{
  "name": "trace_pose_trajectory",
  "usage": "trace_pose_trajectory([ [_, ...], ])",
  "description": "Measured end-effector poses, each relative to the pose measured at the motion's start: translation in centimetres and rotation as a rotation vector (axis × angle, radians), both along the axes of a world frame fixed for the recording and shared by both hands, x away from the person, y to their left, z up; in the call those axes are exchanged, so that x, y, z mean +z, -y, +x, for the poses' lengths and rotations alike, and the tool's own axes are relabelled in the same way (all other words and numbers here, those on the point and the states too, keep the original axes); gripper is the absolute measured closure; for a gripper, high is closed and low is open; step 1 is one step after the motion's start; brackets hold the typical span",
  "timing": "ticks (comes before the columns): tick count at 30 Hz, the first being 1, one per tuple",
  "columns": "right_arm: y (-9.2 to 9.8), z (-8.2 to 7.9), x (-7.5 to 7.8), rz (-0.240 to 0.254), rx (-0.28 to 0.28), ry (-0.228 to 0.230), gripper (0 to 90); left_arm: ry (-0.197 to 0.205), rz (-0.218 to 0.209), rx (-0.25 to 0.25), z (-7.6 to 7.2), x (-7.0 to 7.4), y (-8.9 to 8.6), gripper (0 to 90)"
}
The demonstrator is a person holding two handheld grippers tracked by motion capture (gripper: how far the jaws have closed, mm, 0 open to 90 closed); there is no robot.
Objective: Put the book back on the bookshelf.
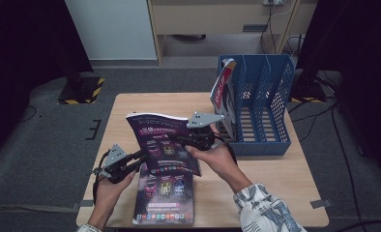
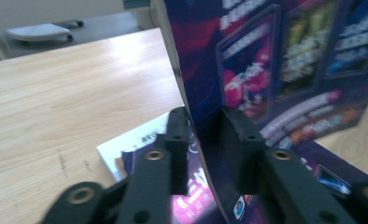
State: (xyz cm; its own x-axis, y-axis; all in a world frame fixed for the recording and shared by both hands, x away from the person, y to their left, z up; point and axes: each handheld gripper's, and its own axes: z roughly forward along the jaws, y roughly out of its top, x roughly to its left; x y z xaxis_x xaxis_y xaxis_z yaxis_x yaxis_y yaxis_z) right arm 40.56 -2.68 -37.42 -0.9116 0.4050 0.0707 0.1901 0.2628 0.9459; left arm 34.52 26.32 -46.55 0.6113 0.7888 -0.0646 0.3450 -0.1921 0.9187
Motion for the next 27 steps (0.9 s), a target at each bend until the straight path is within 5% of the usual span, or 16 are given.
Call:
trace_pose_trajectory([
  [14,0.6,-0.4,1.3,0.043,-0.017,0.056,83.0,-0.033,-0.004,0.103,0.1,-0.5,-2.1,56.2],
  [27,1.4,0.2,2.0,0.061,-0.059,0.071,83.0,-0.05,0.053,0.107,0.2,-0.9,-1.5,52.7],
])
